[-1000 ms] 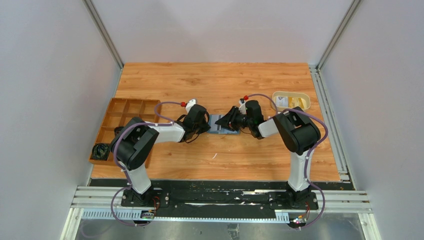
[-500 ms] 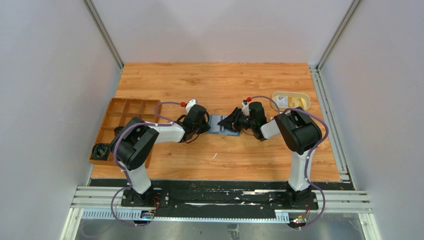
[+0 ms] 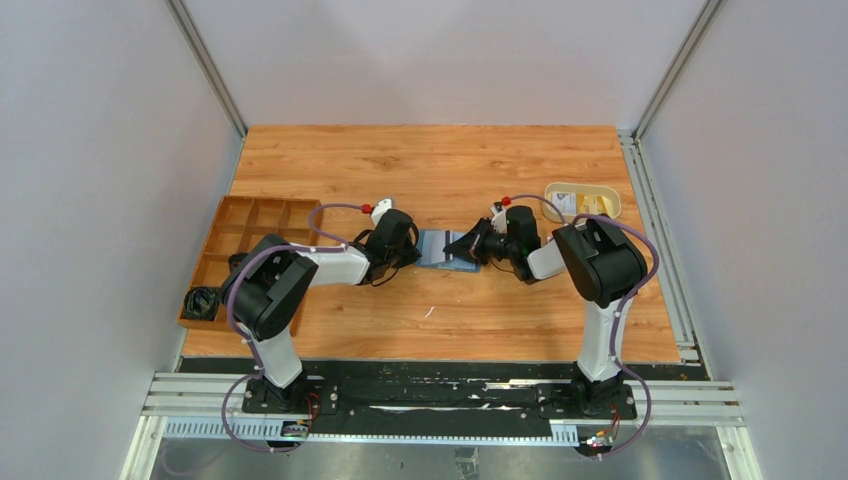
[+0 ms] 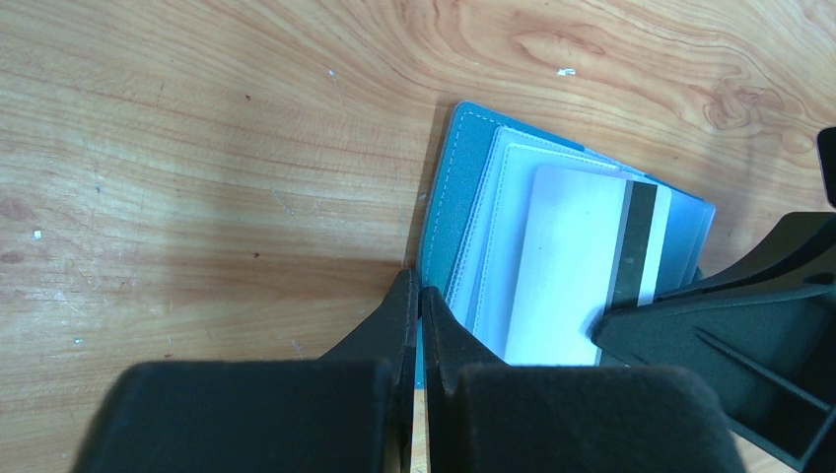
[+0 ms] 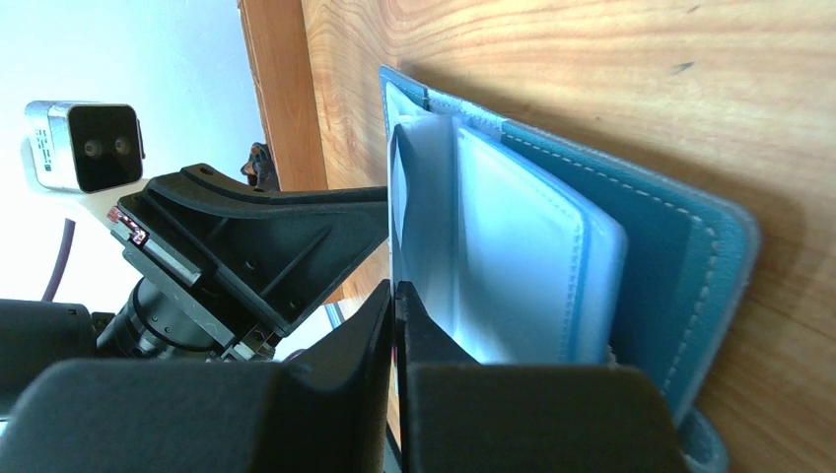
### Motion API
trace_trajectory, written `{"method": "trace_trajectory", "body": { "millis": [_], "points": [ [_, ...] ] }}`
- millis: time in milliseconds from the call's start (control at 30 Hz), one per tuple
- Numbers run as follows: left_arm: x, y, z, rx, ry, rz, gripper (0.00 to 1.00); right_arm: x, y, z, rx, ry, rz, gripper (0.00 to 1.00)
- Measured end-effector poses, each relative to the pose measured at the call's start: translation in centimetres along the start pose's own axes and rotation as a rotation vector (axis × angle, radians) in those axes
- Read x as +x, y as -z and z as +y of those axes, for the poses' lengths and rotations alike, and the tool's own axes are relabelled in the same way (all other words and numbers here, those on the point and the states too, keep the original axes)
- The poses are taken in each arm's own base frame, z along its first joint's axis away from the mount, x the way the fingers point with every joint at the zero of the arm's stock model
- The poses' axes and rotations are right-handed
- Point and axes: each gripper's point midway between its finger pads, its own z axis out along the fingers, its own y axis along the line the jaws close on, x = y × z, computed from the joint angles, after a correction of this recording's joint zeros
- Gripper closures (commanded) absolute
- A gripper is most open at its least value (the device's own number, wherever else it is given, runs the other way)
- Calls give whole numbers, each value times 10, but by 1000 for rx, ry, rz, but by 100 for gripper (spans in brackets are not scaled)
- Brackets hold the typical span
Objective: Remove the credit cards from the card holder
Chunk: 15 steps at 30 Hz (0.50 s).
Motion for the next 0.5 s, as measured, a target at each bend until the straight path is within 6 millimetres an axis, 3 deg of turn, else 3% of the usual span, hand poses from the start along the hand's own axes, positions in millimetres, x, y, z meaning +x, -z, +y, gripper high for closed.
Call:
{"method": "trace_trajectory", "body": {
  "millis": [267, 500],
  "points": [
    [0, 0, 0, 0, -1, 0, 100, -7, 14, -2, -7, 2, -17, 93],
    [0, 0, 0, 1, -2, 0, 100, -23, 43, -9, 34, 37, -46, 94]
  ]
}}
